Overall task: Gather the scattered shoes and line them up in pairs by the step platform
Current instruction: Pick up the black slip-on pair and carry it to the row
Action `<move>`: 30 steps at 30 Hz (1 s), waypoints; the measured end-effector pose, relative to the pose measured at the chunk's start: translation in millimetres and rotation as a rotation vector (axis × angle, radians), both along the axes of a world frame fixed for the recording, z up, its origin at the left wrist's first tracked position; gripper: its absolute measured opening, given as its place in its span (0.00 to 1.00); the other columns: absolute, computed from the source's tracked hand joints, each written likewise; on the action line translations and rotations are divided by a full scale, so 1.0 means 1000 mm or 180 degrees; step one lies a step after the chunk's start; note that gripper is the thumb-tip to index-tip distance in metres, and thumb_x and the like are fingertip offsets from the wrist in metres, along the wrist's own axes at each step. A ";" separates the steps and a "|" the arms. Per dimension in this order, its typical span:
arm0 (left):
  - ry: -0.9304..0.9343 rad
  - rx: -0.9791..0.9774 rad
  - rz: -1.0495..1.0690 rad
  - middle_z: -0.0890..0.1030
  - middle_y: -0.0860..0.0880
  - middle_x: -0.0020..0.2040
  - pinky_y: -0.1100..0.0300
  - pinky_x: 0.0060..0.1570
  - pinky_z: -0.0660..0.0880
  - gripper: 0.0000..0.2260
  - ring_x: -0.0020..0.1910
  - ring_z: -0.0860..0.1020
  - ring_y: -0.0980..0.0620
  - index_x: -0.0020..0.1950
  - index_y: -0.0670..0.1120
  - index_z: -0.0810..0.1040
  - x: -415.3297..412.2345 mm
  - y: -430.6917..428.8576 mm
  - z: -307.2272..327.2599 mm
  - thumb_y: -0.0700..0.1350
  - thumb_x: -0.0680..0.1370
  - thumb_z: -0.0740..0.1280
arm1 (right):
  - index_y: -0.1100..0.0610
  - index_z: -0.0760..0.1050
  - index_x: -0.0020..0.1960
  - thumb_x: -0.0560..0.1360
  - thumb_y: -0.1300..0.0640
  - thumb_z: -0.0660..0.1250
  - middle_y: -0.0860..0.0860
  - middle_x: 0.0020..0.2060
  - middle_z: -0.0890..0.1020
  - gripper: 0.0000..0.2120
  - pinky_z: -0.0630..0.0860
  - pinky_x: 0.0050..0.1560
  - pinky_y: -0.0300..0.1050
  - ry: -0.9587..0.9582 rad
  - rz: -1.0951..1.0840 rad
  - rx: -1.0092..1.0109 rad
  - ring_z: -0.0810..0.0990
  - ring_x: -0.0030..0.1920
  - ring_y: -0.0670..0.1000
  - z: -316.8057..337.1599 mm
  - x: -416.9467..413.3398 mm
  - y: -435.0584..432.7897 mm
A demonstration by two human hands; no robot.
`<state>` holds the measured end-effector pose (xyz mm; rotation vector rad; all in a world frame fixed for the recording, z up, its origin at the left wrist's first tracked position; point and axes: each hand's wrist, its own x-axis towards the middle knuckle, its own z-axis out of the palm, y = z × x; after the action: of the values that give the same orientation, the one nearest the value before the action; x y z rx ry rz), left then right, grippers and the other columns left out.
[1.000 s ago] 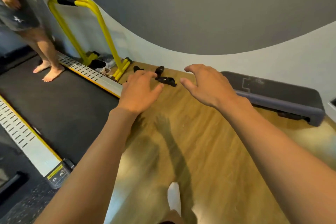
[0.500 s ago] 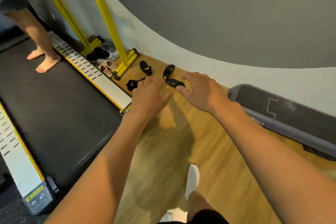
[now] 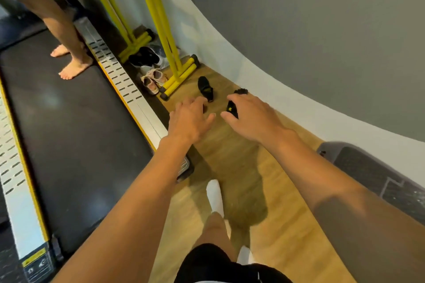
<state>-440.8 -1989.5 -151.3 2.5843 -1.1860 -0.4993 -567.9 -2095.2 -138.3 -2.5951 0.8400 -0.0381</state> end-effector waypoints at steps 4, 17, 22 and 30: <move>0.0037 0.0114 -0.0054 0.67 0.44 0.72 0.41 0.65 0.66 0.25 0.69 0.65 0.40 0.73 0.52 0.66 0.070 -0.057 -0.031 0.57 0.78 0.63 | 0.53 0.66 0.71 0.77 0.43 0.61 0.52 0.67 0.73 0.26 0.70 0.64 0.58 0.0266 -0.0031 0.0052 0.70 0.68 0.55 -0.019 0.067 -0.050; 0.0150 0.0698 0.0196 0.66 0.42 0.72 0.40 0.66 0.64 0.26 0.71 0.63 0.38 0.74 0.52 0.63 0.250 -0.204 -0.146 0.56 0.77 0.64 | 0.52 0.58 0.75 0.77 0.46 0.64 0.53 0.71 0.67 0.31 0.72 0.59 0.56 0.0742 0.0085 0.0699 0.67 0.69 0.57 -0.140 0.249 -0.207; 0.0322 0.0914 0.0294 0.66 0.41 0.71 0.41 0.64 0.65 0.26 0.70 0.64 0.38 0.74 0.52 0.63 0.291 -0.255 -0.261 0.56 0.78 0.63 | 0.51 0.59 0.75 0.77 0.45 0.64 0.53 0.70 0.69 0.30 0.71 0.54 0.50 0.0891 0.0053 0.0958 0.70 0.67 0.57 -0.256 0.309 -0.239; 0.0401 0.1285 0.0281 0.67 0.41 0.70 0.41 0.63 0.65 0.25 0.69 0.65 0.38 0.73 0.53 0.64 0.348 -0.269 -0.477 0.56 0.77 0.65 | 0.53 0.59 0.75 0.76 0.49 0.66 0.54 0.68 0.70 0.31 0.71 0.59 0.52 0.1025 -0.0097 0.1293 0.70 0.67 0.57 -0.463 0.378 -0.246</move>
<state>-93.1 -2258.4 -628.8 2.8649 -1.0090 -0.9523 -189.9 -2341.6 -601.0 -2.2317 0.8879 0.5016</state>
